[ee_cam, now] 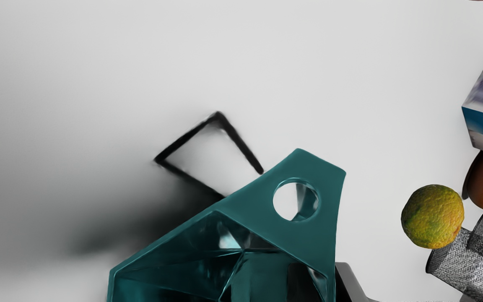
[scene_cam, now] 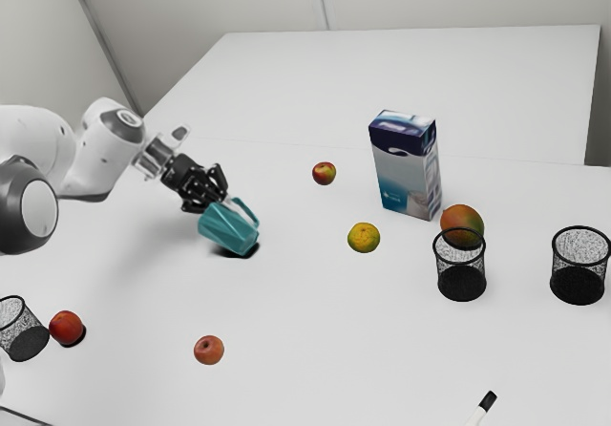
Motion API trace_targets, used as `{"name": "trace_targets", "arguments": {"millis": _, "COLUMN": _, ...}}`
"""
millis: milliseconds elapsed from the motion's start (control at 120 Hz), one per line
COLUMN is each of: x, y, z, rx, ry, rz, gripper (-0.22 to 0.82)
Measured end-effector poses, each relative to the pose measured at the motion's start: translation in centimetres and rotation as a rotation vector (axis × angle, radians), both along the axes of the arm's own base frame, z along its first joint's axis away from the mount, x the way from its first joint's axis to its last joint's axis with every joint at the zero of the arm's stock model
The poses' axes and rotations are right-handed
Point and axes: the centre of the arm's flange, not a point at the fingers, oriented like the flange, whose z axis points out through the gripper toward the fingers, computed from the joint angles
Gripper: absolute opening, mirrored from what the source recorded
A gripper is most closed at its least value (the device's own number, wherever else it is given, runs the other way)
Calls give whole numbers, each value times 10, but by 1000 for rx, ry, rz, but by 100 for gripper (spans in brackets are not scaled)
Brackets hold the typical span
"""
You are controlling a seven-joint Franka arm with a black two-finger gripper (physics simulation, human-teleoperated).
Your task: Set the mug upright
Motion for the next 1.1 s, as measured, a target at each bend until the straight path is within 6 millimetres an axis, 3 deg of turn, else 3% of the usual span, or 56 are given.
{"name": "trace_targets", "arguments": {"millis": 233, "x": 1, "y": -14, "z": 15, "rx": 50, "ry": 5, "rz": -21, "gripper": -16}}
{"name": "trace_targets", "arguments": {"millis": 458, "x": 1, "y": -56, "z": 81, "rx": 336, "ry": -49, "rz": -210, "gripper": -17}}
{"name": "trace_targets", "arguments": {"millis": 542, "x": -8, "y": -78, "z": 96, "rx": 472, "ry": -62, "rz": -292, "gripper": -18}}
{"name": "trace_targets", "arguments": {"millis": 642, "x": -19, "y": -95, "z": 99, "rx": 607, "ry": -77, "rz": -346, "gripper": -18}}
{"name": "trace_targets", "arguments": {"millis": 817, "x": -21, "y": -99, "z": 91, "rx": 795, "ry": -143, "rz": -377, "gripper": -18}}
{"name": "trace_targets", "arguments": {"millis": 1100, "x": -24, "y": -107, "z": 85, "rx": 872, "ry": -215, "rz": -332, "gripper": -18}}
